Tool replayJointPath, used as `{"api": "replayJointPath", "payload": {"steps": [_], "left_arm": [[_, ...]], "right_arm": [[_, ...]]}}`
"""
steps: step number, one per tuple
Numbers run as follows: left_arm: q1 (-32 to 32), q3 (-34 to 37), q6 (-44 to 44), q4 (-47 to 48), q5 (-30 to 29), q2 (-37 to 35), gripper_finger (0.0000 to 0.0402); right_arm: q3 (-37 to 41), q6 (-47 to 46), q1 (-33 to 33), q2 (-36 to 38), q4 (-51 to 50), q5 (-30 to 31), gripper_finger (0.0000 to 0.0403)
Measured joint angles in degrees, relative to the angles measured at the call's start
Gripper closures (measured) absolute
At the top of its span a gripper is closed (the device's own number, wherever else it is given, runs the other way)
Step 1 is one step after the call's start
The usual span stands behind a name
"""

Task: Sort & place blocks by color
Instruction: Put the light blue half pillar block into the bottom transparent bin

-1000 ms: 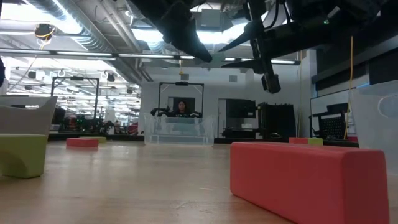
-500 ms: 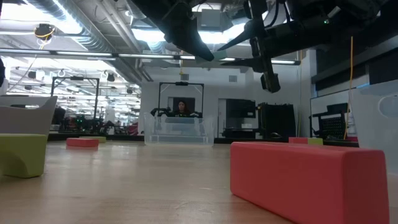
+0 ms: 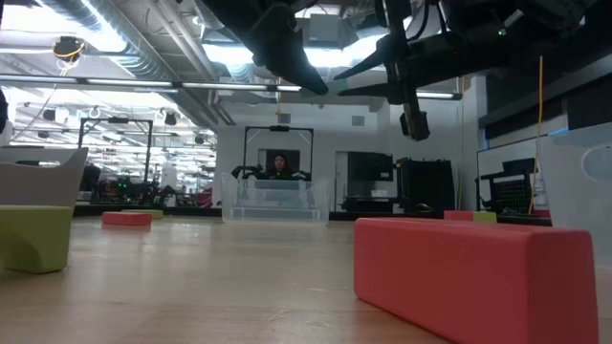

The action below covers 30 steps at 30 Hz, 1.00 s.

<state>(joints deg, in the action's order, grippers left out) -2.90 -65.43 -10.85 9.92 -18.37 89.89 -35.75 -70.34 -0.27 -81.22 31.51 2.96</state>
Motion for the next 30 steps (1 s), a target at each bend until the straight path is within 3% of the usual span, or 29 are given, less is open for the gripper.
{"api": "replayJointPath", "payload": {"steps": [7, 13, 22, 25, 30], "left_arm": [[0.00, 0.00, 0.31, -0.54, -0.10, -0.05, 0.0225], [0.26, -0.06, 5.78, 4.08, 1.13, -4.82, 0.0207], [1.38, 1.10, 13.37, 17.76, 1.32, -19.59, 0.0206], [1.51, 3.80, 15.45, 14.90, 0.93, -25.73, 0.0206], [1.43, 13.99, 17.16, -3.03, 0.70, -35.92, 0.0206]], "right_arm": [[0.07, 2.02, 0.00, 0.01, -0.75, -0.02, 0.0342], [0.07, 5.95, -2.18, 4.53, -6.51, -2.02, 0.0342], [0.02, 16.85, -4.81, 23.50, -33.78, -4.28, 0.0342], [0.07, 18.63, -4.76, 30.32, -43.60, -4.22, 0.0342], [1.42, 20.12, -3.48, 40.96, -50.90, -3.96, 0.0342]]}}
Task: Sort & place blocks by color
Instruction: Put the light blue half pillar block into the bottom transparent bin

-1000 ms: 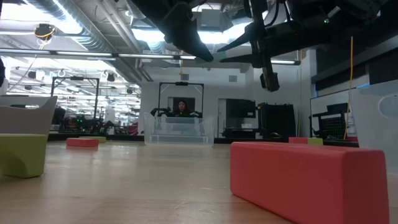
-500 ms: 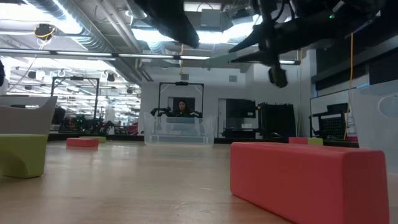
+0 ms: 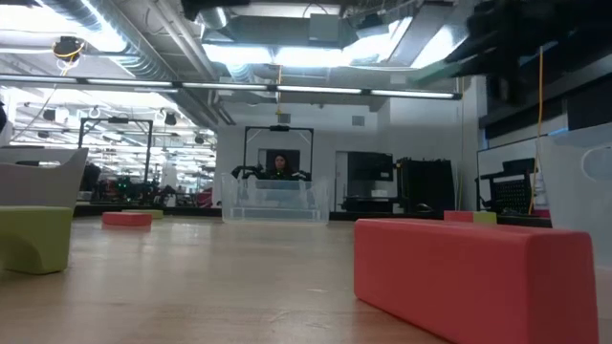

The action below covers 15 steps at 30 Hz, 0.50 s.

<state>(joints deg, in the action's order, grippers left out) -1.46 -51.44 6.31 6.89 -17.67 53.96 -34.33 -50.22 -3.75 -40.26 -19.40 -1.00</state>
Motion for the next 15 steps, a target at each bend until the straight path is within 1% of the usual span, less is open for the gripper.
{"api": "replayJointPath", "payload": {"steps": [2, 4, 5, 8, 11, 13, 15], "left_arm": [[-0.10, 5.12, 1.29, -9.98, 0.00, -3.63, 0.0206], [-0.10, 10.56, 3.36, -18.36, 0.21, -7.21, 0.0206], [-0.10, 12.93, 4.51, -22.71, 0.40, -8.58, 0.0206], [-0.11, 18.97, 9.03, -31.04, 0.83, -12.08, 0.0206], [-0.10, 22.75, 13.75, -34.74, 1.99, -14.54, 0.0206], [-0.12, 23.90, 15.77, -35.18, 2.16, -15.72, 0.0206], [-0.10, 24.23, 16.11, -35.25, 2.15, -16.30, 0.0206]], "right_arm": [[1.38, 1.39, 0.73, 3.69, 1.83, 0.33, 0.0342], [3.73, 3.69, 1.53, 6.70, 7.18, 0.66, 0.0342], [5.02, 5.00, 1.85, 7.88, 10.59, 1.06, 0.0342], [9.33, 8.84, 2.21, 9.52, 24.34, 1.33, 0.0342], [12.54, 12.03, 2.21, 9.12, 35.49, 1.30, 0.0342], [13.17, 13.64, 2.21, 8.93, 38.04, 1.31, 0.0342], [13.14, 14.76, 2.21, 8.91, 38.44, 1.28, 0.0342]]}}
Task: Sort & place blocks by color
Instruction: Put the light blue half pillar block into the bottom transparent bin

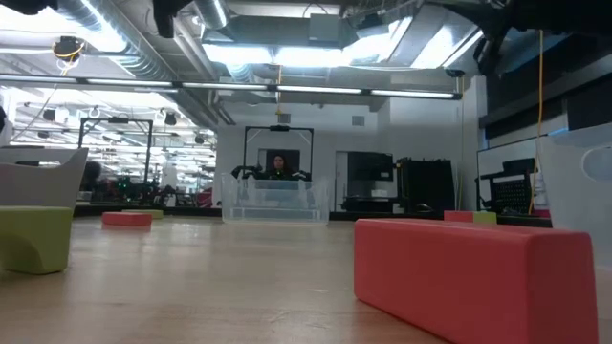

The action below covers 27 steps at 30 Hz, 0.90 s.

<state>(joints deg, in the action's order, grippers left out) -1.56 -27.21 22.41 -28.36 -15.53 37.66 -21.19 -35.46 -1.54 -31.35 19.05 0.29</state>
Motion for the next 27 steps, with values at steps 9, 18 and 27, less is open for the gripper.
{"api": "replayJointPath", "payload": {"steps": [9, 18, 27], "left_arm": [[-0.01, 0.05, -0.23, -0.15, -0.20, 0.01, 0.0206], [-0.01, 0.05, -0.26, -0.13, -0.22, 0.08, 0.0206], [-0.02, 0.05, -0.30, -0.09, -0.24, 0.08, 0.0206]], "right_arm": [[-0.13, 0.19, 0.00, 0.00, 0.18, -0.41, 0.0342], [-12.48, -5.47, 1.86, -2.58, -23.73, -7.48, 0.0342], [-28.92, -18.90, 16.53, -14.67, -52.39, -18.74, 0.0342]]}}
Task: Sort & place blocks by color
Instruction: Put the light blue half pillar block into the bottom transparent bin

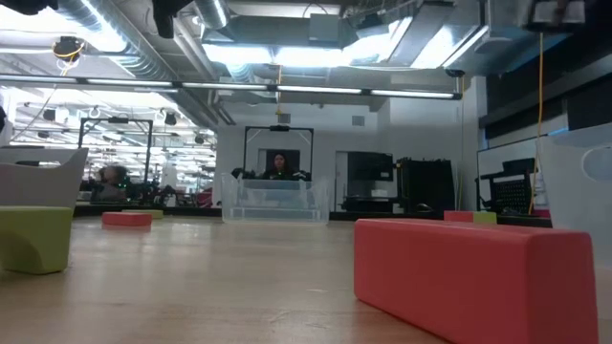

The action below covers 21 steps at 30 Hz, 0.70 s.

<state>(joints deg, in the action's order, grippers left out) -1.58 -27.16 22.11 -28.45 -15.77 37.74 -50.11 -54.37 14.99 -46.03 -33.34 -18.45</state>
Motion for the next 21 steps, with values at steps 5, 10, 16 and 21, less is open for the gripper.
{"api": "replayJointPath", "payload": {"steps": [5, 10, 16, 21], "left_arm": [[0.02, 0.00, -0.04, 0.03, -0.02, 0.00, 0.0206], [0.00, 0.00, -0.11, 0.05, -0.02, 0.00, 0.0206], [0.00, 0.00, -0.22, 0.09, -0.07, 0.00, 0.0206], [0.00, 0.00, -0.22, 0.08, -0.07, 0.00, 0.0206]], "right_arm": [[1.32, -11.24, 12.30, -6.02, -2.65, -0.83, 0.0342], [2.71, -24.44, 23.95, -11.98, -3.20, -0.49, 0.0342], [2.71, -36.17, 31.78, -18.50, -8.24, 7.59, 0.0342], [2.73, -42.04, 32.12, -23.47, -11.35, 9.35, 0.0342]]}}
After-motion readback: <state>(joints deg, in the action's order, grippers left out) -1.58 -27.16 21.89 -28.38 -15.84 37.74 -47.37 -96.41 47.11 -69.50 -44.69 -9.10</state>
